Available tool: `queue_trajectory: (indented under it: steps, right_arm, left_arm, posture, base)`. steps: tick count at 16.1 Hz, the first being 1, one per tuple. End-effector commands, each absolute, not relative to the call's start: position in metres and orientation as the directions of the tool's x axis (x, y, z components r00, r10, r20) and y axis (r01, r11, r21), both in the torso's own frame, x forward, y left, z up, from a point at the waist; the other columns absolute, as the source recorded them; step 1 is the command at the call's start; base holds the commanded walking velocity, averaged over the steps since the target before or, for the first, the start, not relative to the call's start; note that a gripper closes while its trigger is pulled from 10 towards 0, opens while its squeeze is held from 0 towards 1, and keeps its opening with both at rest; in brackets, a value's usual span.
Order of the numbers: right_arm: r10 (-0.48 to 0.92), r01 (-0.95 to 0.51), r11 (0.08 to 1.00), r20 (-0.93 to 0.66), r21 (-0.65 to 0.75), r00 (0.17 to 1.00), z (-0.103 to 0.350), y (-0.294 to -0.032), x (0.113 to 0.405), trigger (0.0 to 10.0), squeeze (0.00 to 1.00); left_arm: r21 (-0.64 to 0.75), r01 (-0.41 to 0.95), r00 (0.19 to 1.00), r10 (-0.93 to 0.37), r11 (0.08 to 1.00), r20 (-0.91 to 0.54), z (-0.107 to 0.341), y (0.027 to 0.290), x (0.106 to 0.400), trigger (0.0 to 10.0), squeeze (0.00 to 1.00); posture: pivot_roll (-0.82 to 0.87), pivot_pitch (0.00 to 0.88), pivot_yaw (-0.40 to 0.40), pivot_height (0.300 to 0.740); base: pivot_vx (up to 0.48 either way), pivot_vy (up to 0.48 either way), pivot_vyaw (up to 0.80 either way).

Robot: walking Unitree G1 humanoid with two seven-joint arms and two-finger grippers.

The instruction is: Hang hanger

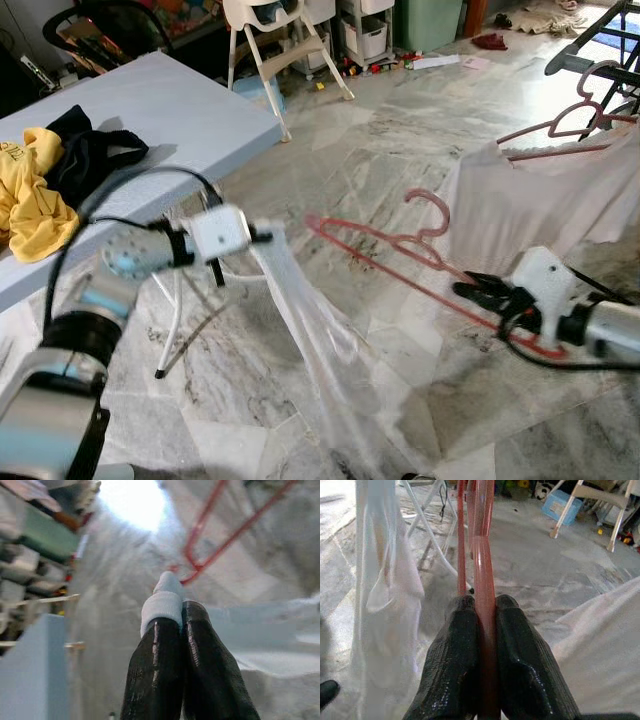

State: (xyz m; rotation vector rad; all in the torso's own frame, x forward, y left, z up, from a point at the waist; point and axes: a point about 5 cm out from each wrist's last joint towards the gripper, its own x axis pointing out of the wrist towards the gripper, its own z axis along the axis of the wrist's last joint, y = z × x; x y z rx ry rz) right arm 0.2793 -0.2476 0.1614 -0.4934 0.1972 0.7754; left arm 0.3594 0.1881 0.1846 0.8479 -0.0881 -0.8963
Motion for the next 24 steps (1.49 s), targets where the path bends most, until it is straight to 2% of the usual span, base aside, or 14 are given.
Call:
queue_trajectory:
  steps: [1,3,6,11,15,17,19,21,24]
  right_arm:
    - [0.667,-0.748,0.578,-0.339,-0.326,0.664,0.171,-0.245,0.28,10.0,0.0]
    - [0.707,-0.822,0.5,-0.42,-0.272,0.569,0.167,-0.245,0.274,10.0,0.0]
    - [0.72,-0.846,0.478,-0.445,-0.238,0.532,0.166,-0.249,0.274,10.0,0.0]
    - [0.735,-0.845,0.479,-0.418,-0.236,0.533,0.165,-0.245,0.283,10.0,0.0]
    - [0.734,-0.842,0.477,-0.413,-0.253,0.54,0.168,-0.246,0.288,10.0,0.0]
    - [0.73,-0.833,0.485,-0.401,-0.265,0.553,0.167,-0.245,0.291,10.0,0.0]
    - [0.759,-0.861,0.46,-0.407,-0.218,0.508,0.16,-0.238,0.287,10.0,0.0]
    - [0.77,-0.872,0.453,-0.412,-0.185,0.487,0.157,-0.241,0.283,10.0,0.0]
    - [0.754,-0.864,0.466,-0.426,-0.189,0.5,0.16,-0.251,0.282,10.0,0.0]
  left_arm:
    - [0.693,0.619,0.682,-0.69,0.369,-0.242,0.193,0.199,0.362,10.0,0.0]
    - [0.689,0.619,0.68,-0.697,0.378,-0.228,0.194,0.197,0.362,10.0,0.0]
    - [0.68,0.644,0.641,-0.732,0.35,-0.23,0.193,0.188,0.361,10.0,0.0]
    - [0.648,0.704,0.546,-0.806,0.291,-0.231,0.196,0.171,0.354,10.0,0.0]
    - [0.625,0.741,0.493,-0.831,0.246,-0.258,0.195,0.17,0.346,10.0,0.0]
    - [0.633,0.735,0.485,-0.841,0.244,-0.24,0.198,0.169,0.344,10.0,0.0]
    - [0.643,0.712,0.496,-0.849,0.281,-0.179,0.208,0.165,0.345,10.0,0.0]
    - [0.647,0.715,0.5,-0.84,0.265,-0.209,0.203,0.167,0.345,10.0,0.0]
    - [0.645,0.724,0.494,-0.837,0.246,-0.235,0.2,0.169,0.343,10.0,0.0]
  posture:
    - [-0.09,0.134,0.152,0.74]
    - [-0.09,0.139,0.149,0.74]
    - [-0.09,0.144,0.15,0.74]
    - [-0.08,0.15,0.155,0.74]
    - [-0.07,0.149,0.154,0.74]
    - [-0.07,0.148,0.154,0.74]
    - [-0.07,0.146,0.152,0.74]
    - [-0.07,0.146,0.151,0.74]
    - [-0.07,0.144,0.151,0.74]
  base:
    - [0.0,0.0,0.0]
    - [0.0,0.0,0.0]
    - [0.0,0.0,0.0]
    - [0.0,0.0,0.0]
    - [0.0,0.0,0.0]
    - [0.0,0.0,0.0]
    - [0.0,0.0,0.0]
    - [0.0,0.0,0.0]
    - [0.0,0.0,0.0]
